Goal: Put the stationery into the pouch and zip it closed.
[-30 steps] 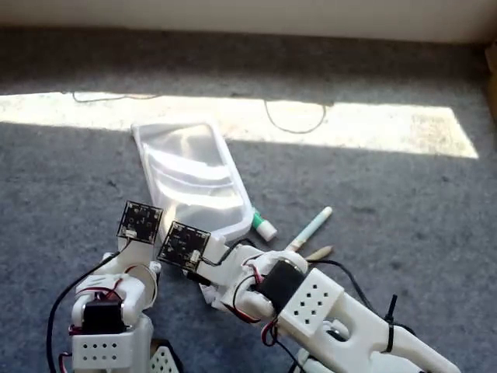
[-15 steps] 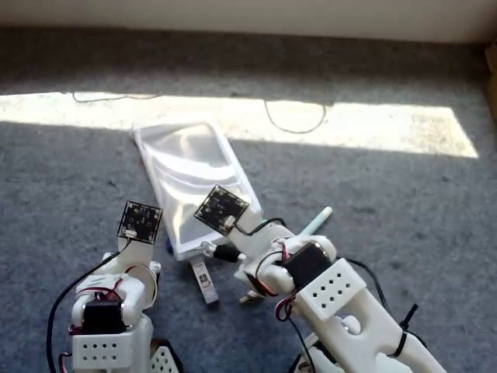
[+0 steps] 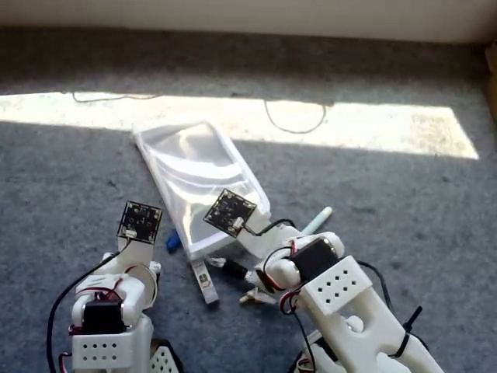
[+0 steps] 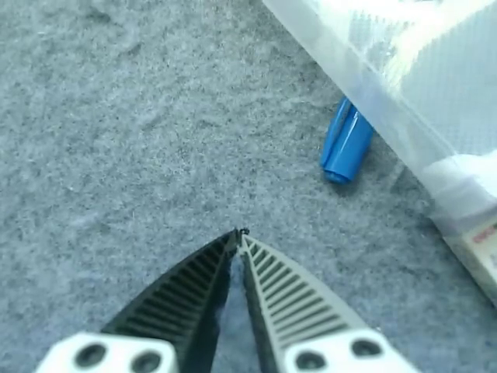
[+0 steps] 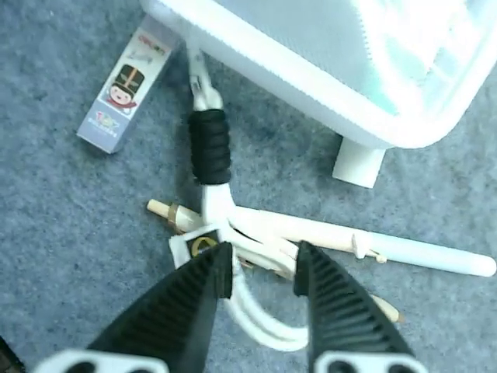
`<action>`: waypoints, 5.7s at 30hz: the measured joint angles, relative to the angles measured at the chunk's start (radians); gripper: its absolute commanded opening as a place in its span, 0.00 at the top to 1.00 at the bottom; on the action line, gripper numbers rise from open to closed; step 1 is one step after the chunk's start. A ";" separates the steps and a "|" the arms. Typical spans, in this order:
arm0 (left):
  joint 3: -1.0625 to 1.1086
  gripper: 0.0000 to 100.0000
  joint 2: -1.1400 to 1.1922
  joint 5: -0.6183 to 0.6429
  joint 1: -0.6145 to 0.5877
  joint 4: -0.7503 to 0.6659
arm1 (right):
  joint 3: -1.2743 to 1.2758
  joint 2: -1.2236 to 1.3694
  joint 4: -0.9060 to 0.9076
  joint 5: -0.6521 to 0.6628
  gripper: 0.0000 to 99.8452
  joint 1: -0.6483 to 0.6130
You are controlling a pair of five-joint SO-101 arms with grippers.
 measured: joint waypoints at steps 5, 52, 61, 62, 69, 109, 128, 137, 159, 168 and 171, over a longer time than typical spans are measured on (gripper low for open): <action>0.000 0.99 0.000 0.000 0.000 0.000 | 0.000 0.000 0.000 -0.041 0.78 0.000; 0.000 0.99 0.000 0.005 0.000 0.002 | 0.006 0.448 -0.440 -0.167 0.78 -0.282; 0.000 0.99 0.000 0.000 0.002 0.002 | 0.009 0.486 -0.437 -0.166 0.78 -0.236; 0.000 0.99 0.000 0.000 0.000 0.002 | 0.012 0.488 -0.425 -0.166 0.78 -0.238; 0.000 0.99 0.000 0.000 0.000 0.002 | 0.011 0.488 -0.379 -0.166 0.78 -0.235; 0.000 0.99 0.000 0.000 0.000 0.002 | 0.041 0.489 -0.450 -0.166 0.86 -0.235; 0.000 0.99 0.000 0.000 0.000 0.002 | 0.041 0.489 -0.433 -0.166 0.99 -0.232; 0.000 0.99 0.000 0.000 0.000 0.002 | 0.041 0.373 -0.382 -0.229 0.99 -0.221; 0.000 0.99 0.000 0.000 0.000 0.002 | -0.068 0.112 -0.333 -0.278 0.99 -0.209; 0.000 0.99 0.000 0.000 0.000 0.002 | -0.135 0.112 -0.333 -0.292 0.99 -0.209; 0.000 0.99 0.000 0.000 0.000 0.002 | -0.135 0.112 -0.333 -0.341 0.99 -0.190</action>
